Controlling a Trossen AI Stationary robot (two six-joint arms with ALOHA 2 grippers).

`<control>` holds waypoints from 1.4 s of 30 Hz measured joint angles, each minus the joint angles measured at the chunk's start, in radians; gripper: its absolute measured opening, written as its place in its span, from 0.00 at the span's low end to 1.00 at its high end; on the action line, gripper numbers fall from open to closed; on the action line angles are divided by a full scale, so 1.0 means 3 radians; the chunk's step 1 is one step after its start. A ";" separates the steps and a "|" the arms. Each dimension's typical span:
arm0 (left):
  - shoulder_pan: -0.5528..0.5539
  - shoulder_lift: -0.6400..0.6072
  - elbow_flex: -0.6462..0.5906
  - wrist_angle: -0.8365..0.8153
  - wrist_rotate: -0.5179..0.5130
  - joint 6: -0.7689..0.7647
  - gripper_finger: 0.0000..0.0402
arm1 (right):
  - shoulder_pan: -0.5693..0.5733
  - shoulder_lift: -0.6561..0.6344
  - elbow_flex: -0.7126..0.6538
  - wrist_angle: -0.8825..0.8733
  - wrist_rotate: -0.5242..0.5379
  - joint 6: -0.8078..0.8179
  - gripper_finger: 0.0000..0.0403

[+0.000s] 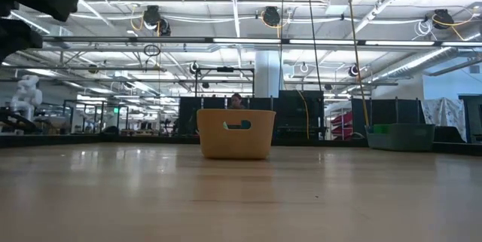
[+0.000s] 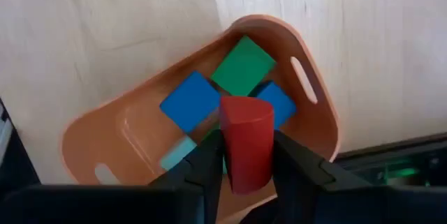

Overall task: Sort blocks by size
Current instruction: Put the red half-circle block into the orange bin

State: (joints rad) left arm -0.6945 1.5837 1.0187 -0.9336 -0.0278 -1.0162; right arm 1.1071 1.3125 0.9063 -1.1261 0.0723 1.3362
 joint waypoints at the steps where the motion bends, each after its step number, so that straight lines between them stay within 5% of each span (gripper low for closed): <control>1: -0.0015 0.0000 -0.0001 -0.0007 -0.0036 0.0001 0.59 | 0.0002 0.0000 -0.0009 0.0004 0.0000 0.0047 0.25; 11: -0.0186 0.0001 -0.0001 -0.0008 -0.0161 -0.0052 0.59 | 0.0001 0.0000 -0.0013 0.0021 0.0001 0.0232 0.41; 24: -0.0510 0.0003 -0.0001 -0.0243 0.0027 -0.0509 0.59 | 0.0000 0.0001 0.0085 0.0180 0.0675 -0.0139 0.37; 35: -0.0864 0.0011 -0.0001 -0.0233 0.0120 -0.3081 0.59 | -0.0006 0.0001 0.0085 0.0207 0.0779 -0.0112 0.36; 42: -0.1089 0.0278 -0.0001 -0.0227 0.0352 -0.3686 0.59 | -0.0006 0.0001 0.0085 0.0212 0.1063 -0.0223 0.36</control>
State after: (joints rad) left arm -1.0211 1.6672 1.0183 -1.0016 0.0780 -2.1219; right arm 1.1053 1.3128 0.9318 -1.0625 0.3911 1.2693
